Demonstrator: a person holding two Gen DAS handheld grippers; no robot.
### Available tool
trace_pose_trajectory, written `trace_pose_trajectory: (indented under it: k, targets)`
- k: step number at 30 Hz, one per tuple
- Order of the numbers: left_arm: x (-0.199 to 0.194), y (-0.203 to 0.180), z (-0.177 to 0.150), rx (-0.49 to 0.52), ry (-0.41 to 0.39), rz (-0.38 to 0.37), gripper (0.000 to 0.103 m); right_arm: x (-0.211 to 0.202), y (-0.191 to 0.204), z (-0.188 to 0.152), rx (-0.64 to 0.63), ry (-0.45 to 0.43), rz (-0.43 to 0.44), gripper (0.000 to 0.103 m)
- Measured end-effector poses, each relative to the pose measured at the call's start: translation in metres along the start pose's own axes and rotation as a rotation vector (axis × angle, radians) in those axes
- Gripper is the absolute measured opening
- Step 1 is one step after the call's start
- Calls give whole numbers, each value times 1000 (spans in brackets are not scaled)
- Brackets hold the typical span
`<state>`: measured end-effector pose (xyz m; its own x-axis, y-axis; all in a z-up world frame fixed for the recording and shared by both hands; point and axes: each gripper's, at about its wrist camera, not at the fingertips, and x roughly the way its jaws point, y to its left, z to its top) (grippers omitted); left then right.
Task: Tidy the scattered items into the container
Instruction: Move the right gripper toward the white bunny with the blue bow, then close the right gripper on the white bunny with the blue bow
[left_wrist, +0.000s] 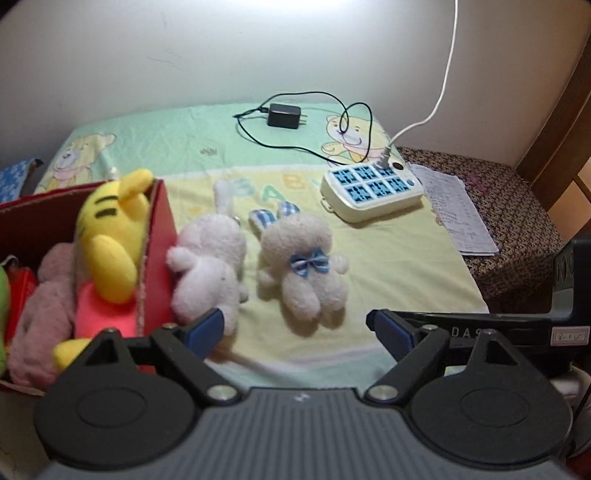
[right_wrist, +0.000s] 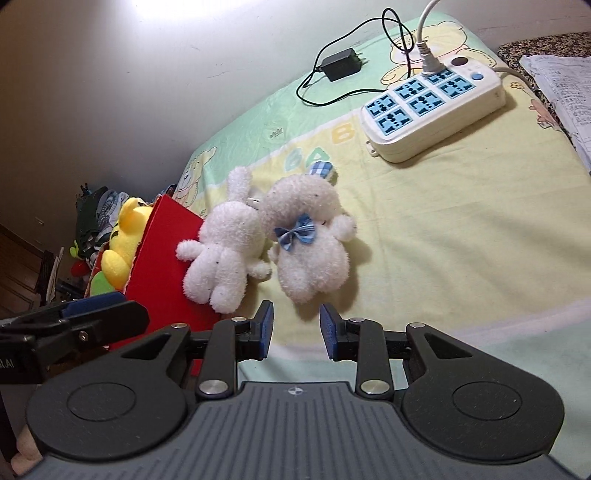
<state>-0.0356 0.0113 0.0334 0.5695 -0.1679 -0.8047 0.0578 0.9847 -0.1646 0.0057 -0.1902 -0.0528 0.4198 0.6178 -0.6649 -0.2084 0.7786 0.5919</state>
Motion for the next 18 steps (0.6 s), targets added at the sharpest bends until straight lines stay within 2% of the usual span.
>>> trace_pose_trajectory:
  k: [8,11,13,15,18]
  targets:
    - [58,-1,-3,-71,54,-125,88,3,-24,26,-10,-17,-61,37]
    - [76,-1,-1,-75,57,-133,88,9,-29,37,3,-12,-45,38]
    - [84,0,1,-88,46,-147,88,13,-30,43,9,-7,-34,44]
    - [92,3,4,-99,49,-155,88,20,-30,48,5,0,-27,46]
    - [110,8,7,-127,90,-162,88,32,-31,52,6,21,-9,46]
